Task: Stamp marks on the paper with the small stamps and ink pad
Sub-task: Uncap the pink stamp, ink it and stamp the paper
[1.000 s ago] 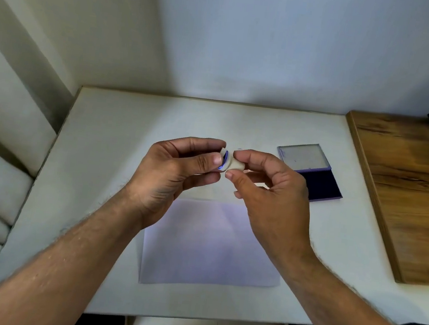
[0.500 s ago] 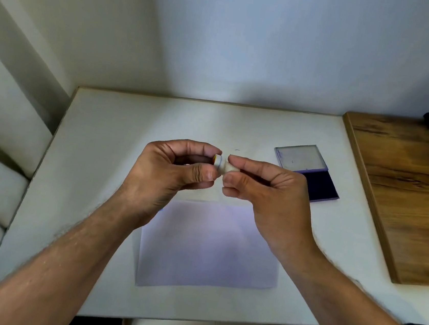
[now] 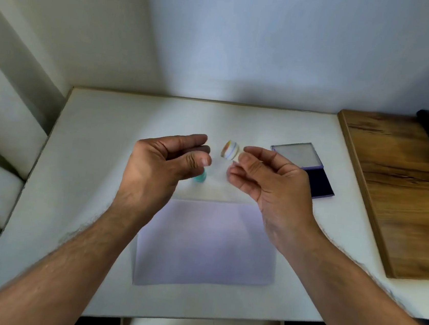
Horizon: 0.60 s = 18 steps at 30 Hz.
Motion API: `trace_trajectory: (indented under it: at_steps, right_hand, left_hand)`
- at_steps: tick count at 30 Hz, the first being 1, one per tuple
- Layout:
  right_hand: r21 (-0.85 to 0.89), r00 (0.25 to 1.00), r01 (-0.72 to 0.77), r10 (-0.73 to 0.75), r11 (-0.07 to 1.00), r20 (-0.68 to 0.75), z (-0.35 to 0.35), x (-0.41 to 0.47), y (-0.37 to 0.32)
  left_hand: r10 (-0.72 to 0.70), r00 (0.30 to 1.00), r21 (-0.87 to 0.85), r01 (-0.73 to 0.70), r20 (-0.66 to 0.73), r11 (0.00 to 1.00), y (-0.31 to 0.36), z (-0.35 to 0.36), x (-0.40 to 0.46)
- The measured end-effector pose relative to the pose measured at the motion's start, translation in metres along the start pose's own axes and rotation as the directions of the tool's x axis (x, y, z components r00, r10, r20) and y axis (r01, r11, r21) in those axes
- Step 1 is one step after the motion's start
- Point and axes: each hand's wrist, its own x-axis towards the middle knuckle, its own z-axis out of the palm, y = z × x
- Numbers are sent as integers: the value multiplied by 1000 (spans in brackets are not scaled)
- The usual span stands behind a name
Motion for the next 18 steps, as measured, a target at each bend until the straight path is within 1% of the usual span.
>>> trace_trajectory:
  at_steps: [2, 3, 4, 5, 6, 7, 8, 9, 10, 11, 13, 16, 18]
  right_hand:
    - [-22, 995, 44, -45, 999, -86, -8, 7, -4]
    - [-60, 988, 80, -87, 995, -129, -12, 10, -6]
    - [-135, 976, 124, -145, 983, -163, -17, 13, -7]
    - [-257, 959, 168, -219, 952, -182, -22, 15, -8]
    - [-419, 937, 206, -302, 884, -177, -26, 17, -7]
    - [-590, 914, 228, -378, 775, -143, -30, 18, -6]
    - [-731, 901, 233, -426, 641, -86, -34, 19, -3]
    - [-826, 896, 228, -443, 516, -30, -36, 19, 0]
    - [-880, 897, 221, -442, 421, 14, -37, 20, 3]
    - [-911, 901, 212, -431, 355, 41, -38, 21, 6]
    - [-944, 906, 198, -416, 263, 74, -40, 25, 10]
    - [-970, 913, 184, -393, 159, 108, -41, 28, 15]
    - [-974, 915, 179, -387, 136, 114, -41, 29, 17]
  left_hand:
    - [-3, 999, 7, 3, -43, 1000, -1, -1, 3]
    - [-5, 998, 8, 6, -61, 1000, -1, -2, 3]
    - [-8, 997, 8, 9, -75, 1000, -2, -2, 4]
    - [-10, 996, 7, 11, -84, 1000, -3, -3, 4]
    - [-11, 996, 8, 12, -89, 1000, -4, -3, 5]
    - [-11, 996, 12, 12, -90, 1000, -5, -3, 5]
    - [-11, 996, 19, 12, -89, 1000, -7, -3, 5]
    - [-10, 996, 27, 13, -85, 1000, -8, -2, 6]
    - [-10, 997, 36, 13, -83, 999, -9, -2, 6]
    - [-8, 997, 44, 12, -82, 999, -10, -2, 6]
    - [-2, 997, 52, 7, -82, 999, -11, -3, 7]
    - [2, 996, 42, 2, -88, 999, -11, -5, 7]
    - [8, 996, 36, -5, -92, 999, -11, -6, 8]
